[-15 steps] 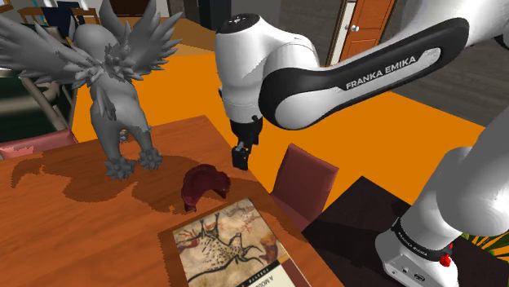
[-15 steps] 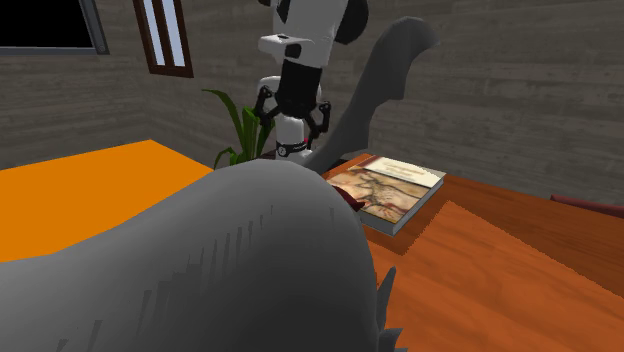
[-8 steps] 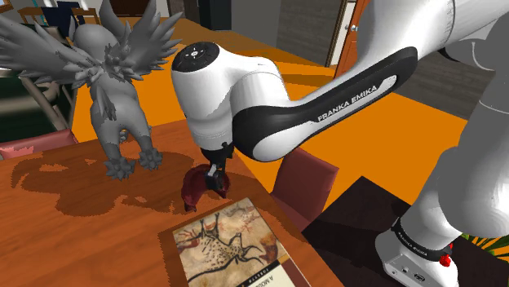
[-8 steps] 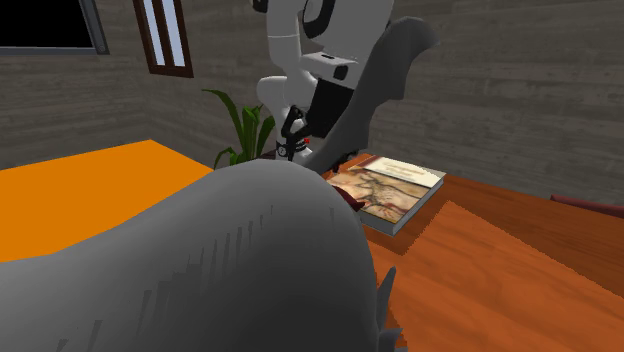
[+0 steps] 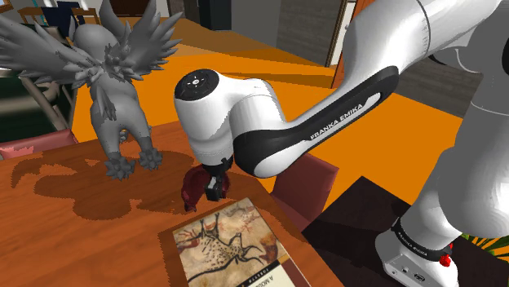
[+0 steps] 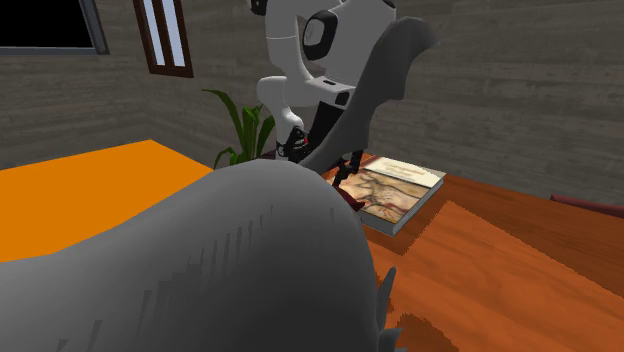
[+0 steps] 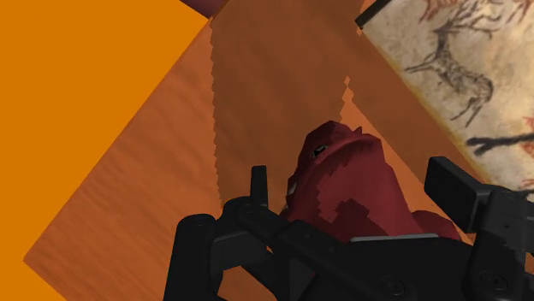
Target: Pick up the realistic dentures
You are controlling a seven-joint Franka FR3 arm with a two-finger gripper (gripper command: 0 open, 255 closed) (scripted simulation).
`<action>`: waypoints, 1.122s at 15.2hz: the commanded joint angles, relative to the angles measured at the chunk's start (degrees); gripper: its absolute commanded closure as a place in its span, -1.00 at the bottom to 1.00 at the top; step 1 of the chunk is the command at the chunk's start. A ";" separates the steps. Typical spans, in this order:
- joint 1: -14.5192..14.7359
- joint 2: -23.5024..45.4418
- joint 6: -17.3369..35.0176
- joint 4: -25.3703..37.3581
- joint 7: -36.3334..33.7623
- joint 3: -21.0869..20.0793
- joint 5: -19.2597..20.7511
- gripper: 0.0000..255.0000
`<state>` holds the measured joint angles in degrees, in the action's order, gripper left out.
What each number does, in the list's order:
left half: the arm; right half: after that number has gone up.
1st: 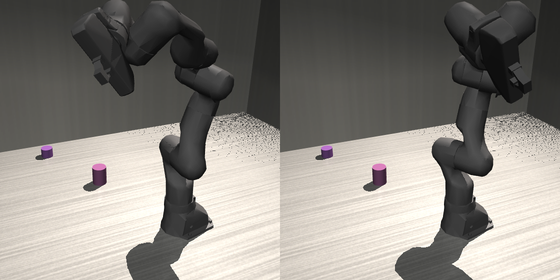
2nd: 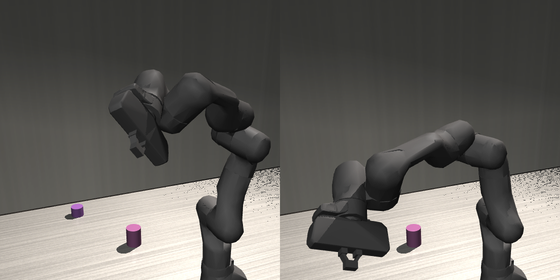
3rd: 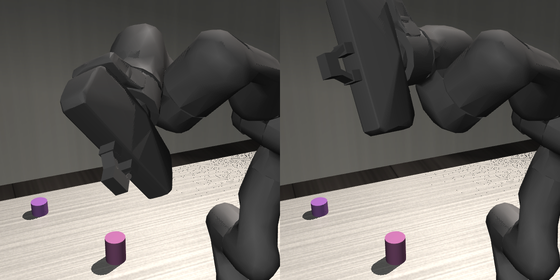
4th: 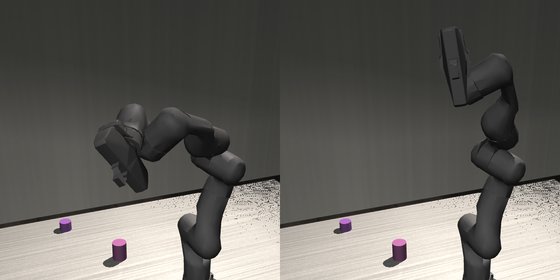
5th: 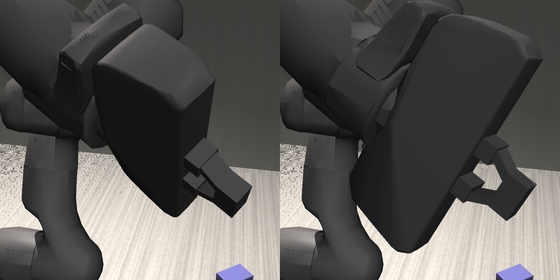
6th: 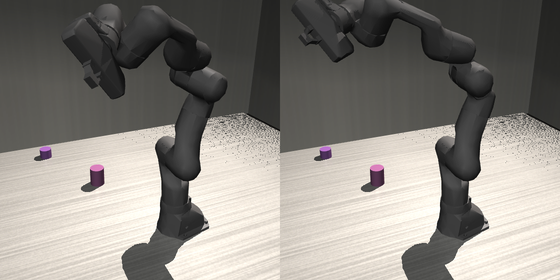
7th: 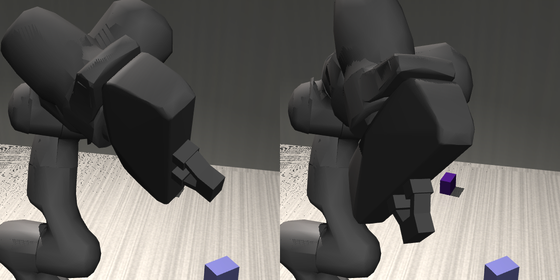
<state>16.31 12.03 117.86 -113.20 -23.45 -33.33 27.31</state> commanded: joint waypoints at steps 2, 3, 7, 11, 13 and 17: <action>0.06 0.22 0.14 0.02 -0.16 0.03 0.18 1.00; 0.06 0.21 0.14 0.02 -0.17 0.03 0.17 1.00; 0.04 0.15 0.20 -0.09 -0.16 0.03 0.15 1.00; -0.04 -0.22 -0.35 0.24 0.23 -0.07 -0.22 1.00; -0.16 -0.98 -1.49 0.92 1.00 -0.24 -0.96 1.00; -0.35 -2.38 -3.83 2.42 2.46 -0.54 -2.31 1.00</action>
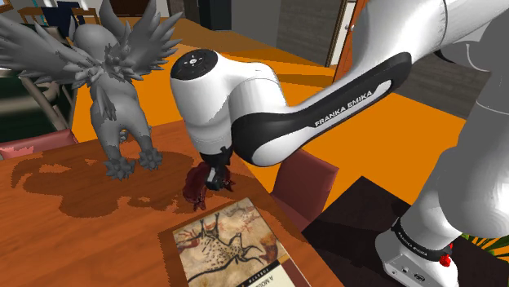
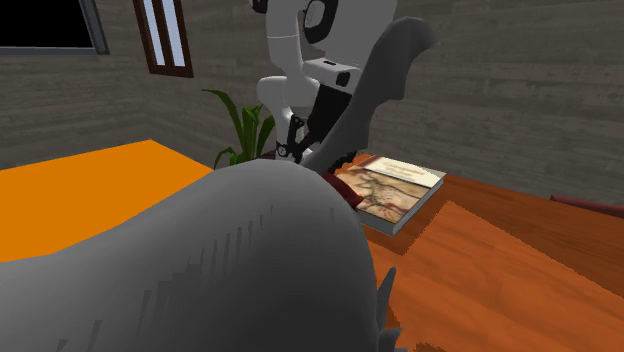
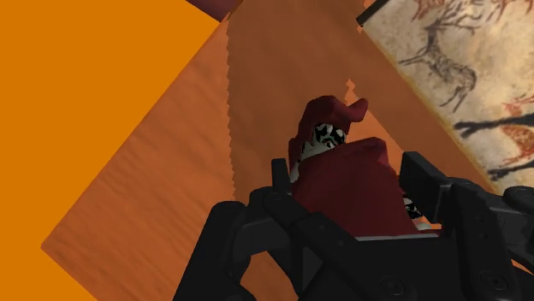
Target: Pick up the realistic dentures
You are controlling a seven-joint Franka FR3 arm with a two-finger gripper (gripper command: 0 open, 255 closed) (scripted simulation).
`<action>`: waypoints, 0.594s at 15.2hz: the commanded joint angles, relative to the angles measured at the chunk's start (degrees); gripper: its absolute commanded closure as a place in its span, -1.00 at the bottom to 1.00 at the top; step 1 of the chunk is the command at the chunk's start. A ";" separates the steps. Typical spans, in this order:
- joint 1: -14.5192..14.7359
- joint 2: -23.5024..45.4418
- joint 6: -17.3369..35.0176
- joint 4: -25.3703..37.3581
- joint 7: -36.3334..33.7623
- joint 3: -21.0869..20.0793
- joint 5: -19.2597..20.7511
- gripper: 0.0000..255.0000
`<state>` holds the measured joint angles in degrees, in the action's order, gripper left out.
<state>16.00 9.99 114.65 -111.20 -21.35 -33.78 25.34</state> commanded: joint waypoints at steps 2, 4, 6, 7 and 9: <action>-0.11 -0.97 -1.83 1.26 1.06 -0.20 -0.95 1.00; -0.17 -1.55 -3.06 2.15 1.73 -0.30 -1.51 1.00; -0.21 -2.08 -4.31 3.09 2.37 -0.39 -2.04 1.00; -0.23 -2.33 -4.94 3.58 2.69 -0.43 -2.28 1.00; -0.24 -2.61 -5.67 4.16 3.04 -0.47 -2.55 1.00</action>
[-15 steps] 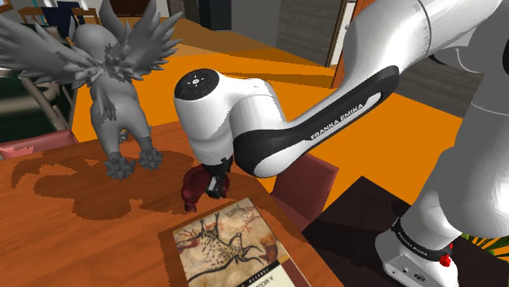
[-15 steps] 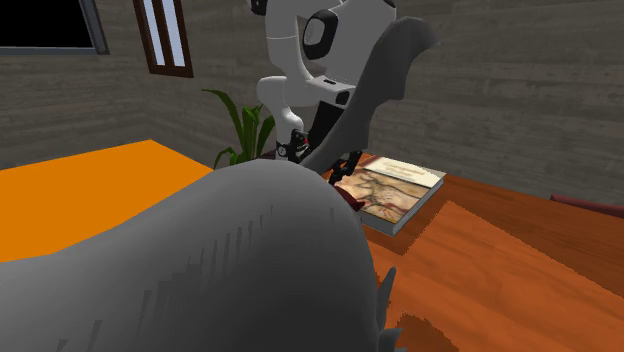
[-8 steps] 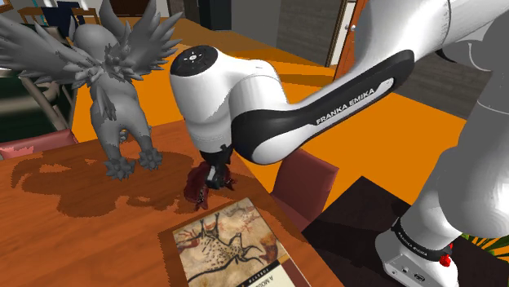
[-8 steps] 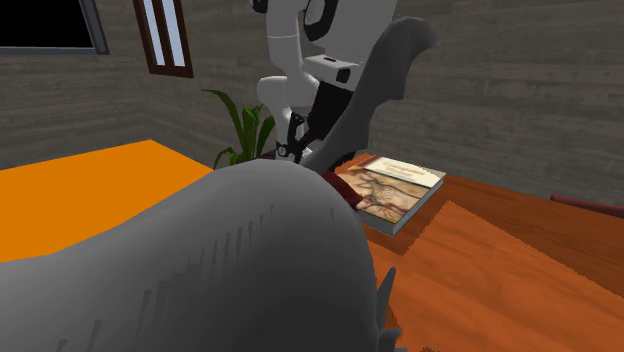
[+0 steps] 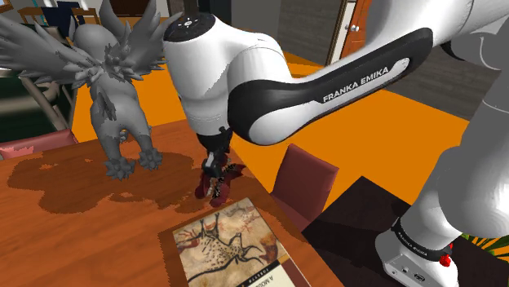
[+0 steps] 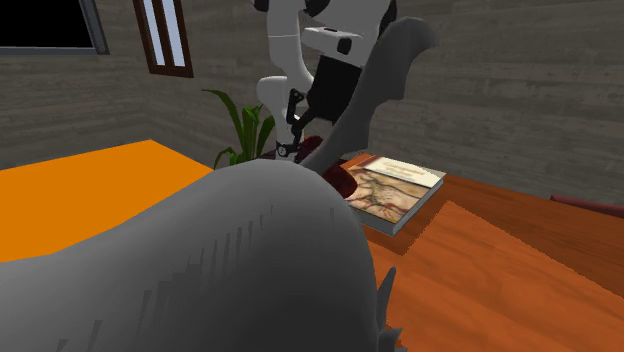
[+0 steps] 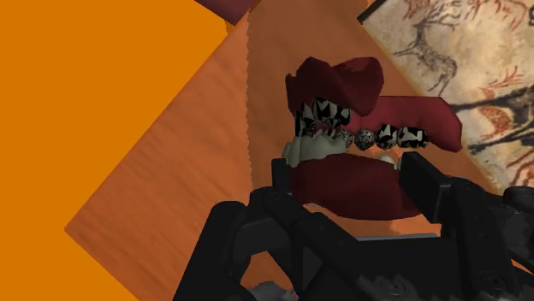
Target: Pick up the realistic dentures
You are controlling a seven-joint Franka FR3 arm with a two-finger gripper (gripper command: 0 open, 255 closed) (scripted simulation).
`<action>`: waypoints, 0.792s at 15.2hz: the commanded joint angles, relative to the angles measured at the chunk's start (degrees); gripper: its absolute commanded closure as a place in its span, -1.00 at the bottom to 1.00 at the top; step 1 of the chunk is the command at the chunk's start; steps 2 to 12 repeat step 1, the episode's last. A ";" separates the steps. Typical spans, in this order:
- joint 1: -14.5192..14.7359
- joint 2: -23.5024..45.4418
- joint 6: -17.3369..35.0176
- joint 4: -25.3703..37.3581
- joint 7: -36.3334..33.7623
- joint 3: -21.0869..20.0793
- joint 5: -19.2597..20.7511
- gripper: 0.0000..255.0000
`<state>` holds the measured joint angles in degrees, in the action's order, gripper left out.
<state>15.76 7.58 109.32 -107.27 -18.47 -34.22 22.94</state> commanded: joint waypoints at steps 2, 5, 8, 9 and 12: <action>-0.01 -0.19 -0.34 0.23 0.16 -0.03 -0.15 1.00; -0.01 -0.19 -0.34 0.23 0.16 -0.03 -0.15 1.00; -0.01 -0.19 -0.34 0.23 0.16 -0.03 -0.15 1.00; -0.01 -0.19 -0.34 0.23 0.16 -0.03 -0.15 1.00; -0.01 -0.19 -0.34 0.23 0.16 -0.03 -0.15 1.00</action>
